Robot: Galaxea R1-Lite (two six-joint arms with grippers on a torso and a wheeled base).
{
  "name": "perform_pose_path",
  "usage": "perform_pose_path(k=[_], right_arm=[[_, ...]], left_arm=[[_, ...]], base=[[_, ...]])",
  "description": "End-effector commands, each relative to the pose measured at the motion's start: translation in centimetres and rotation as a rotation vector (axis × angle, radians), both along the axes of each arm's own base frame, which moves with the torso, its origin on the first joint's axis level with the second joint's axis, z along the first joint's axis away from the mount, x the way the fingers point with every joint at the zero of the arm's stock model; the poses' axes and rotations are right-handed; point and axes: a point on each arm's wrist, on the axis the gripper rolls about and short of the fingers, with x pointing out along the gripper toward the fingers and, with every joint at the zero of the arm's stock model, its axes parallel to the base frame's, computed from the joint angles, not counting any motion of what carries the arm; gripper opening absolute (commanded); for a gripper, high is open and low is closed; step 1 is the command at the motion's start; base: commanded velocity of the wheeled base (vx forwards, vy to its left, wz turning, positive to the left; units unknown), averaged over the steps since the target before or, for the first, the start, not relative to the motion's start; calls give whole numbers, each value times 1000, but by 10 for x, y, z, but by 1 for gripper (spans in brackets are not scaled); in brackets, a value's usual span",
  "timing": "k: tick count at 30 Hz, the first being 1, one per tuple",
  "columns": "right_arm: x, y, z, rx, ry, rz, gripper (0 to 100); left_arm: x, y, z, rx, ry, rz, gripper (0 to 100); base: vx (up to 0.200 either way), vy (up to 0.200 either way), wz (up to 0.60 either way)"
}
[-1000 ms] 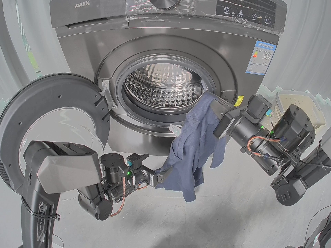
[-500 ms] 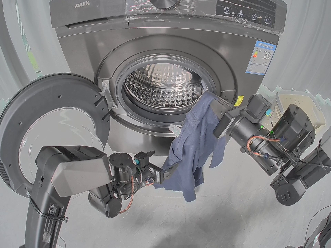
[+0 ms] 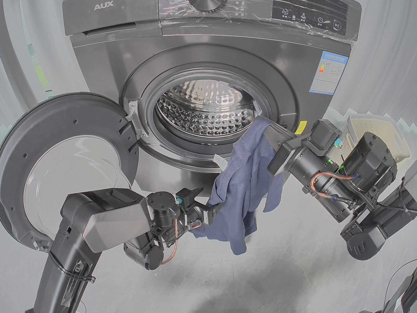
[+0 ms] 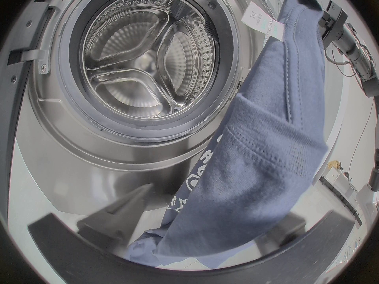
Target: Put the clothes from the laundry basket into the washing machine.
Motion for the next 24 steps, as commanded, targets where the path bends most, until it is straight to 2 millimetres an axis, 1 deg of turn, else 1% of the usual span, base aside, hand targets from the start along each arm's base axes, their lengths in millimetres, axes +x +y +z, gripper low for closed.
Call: perform_pose_path(k=[1,4,6,9,11,12,13,14,15,16,17,19,21,24], right_arm=[[0,0,-1,-1,1,1,0],[0,0,-1,-2,2,1,0],[0,0,-2,-4,5,1,0],[0,0,-4,-7,9,0,0],[2,1,-6,-11,16,0,0],[3,0,-7,-13,20,-6,0],[3,0,-8,-14,22,-7,0],[6,-1,-11,-19,30,-13,0],[8,-1,-13,-24,36,-16,0],[11,-2,-16,-29,43,-21,0],[12,-2,-19,-33,50,-23,0],[13,-2,-20,-36,53,-25,0],[13,-2,-20,-36,53,-26,0],[16,-7,-22,-39,59,-43,0]], left_arm=[[5,-2,-7,-3,-3,1,0],[5,-1,-4,-5,-11,4,0],[3,5,4,-4,-14,15,0],[-11,34,15,27,39,60,0],[-20,50,32,29,43,82,0],[-23,59,44,23,33,100,0],[-24,63,48,20,31,107,0],[-31,79,71,5,2,119,0],[-34,86,81,-3,-13,116,0],[-39,95,96,-15,-37,104,0],[-42,101,104,-21,-53,101,0],[-48,112,122,-37,-90,99,0],[-55,120,135,-54,-113,108,0],[-59,124,153,-99,-143,97,0]], base=[[0,0,0],[0,0,0],[0,0,0],[0,0,0],[0,0,0],[0,0,0],[0,0,0],[0,0,0],[0,0,0],[0,0,0],[0,0,0],[0,0,0],[0,0,0],[0,0,0]])
